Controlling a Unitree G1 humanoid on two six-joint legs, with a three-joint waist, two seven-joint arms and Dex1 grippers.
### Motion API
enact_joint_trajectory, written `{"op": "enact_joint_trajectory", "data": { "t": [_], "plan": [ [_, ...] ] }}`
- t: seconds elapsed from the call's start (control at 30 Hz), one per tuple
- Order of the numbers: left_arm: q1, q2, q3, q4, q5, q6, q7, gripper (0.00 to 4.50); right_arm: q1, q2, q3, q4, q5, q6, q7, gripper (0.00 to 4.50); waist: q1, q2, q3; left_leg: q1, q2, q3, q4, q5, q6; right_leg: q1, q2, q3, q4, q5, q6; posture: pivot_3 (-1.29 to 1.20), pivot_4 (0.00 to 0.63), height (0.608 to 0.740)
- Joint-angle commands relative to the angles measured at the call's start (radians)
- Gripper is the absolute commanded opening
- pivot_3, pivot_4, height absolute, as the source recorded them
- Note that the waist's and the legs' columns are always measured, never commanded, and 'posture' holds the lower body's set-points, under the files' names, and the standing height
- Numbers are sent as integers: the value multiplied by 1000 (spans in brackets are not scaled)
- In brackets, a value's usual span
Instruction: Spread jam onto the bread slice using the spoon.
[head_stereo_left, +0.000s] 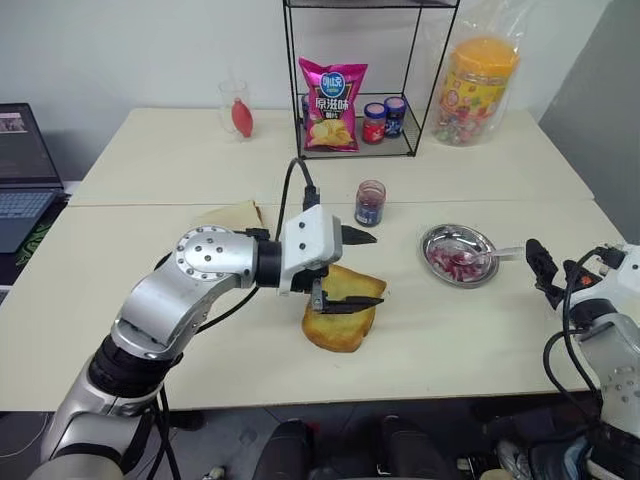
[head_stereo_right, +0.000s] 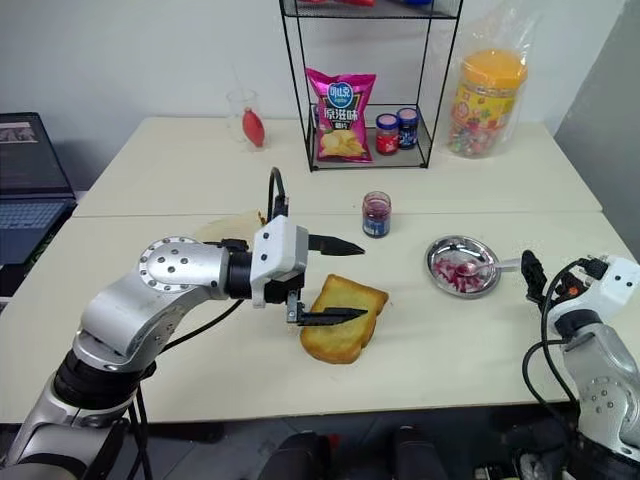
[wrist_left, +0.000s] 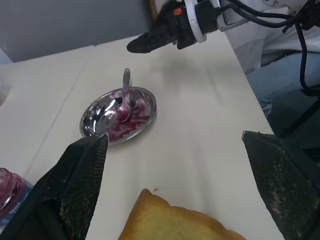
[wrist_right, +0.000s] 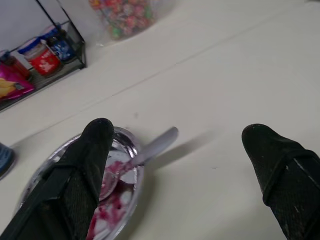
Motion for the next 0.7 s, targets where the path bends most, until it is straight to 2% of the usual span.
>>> {"op": "enact_joint_trajectory", "data": {
  "t": [0.03,0.33,0.7],
  "plan": [
    [-14,-10,-4,-23,10,8,0,4462,-99,-17,-73,116,83,-4,1,4500,-1,2,1,0,0,1,0,0,0,0,0,0,0,0,0,0,150,740],
    [1,-34,-13,-67,16,29,26,4462,-209,-37,-62,326,133,19,40,4500,-1,4,2,0,1,-1,0,0,0,0,2,1,1,0,0,0,150,740],
    [-19,-52,-18,-57,27,41,24,4462,-263,-38,-20,402,137,15,105,4500,-1,4,2,0,1,-1,0,0,0,0,2,1,1,0,0,0,150,740]
  ]
}}
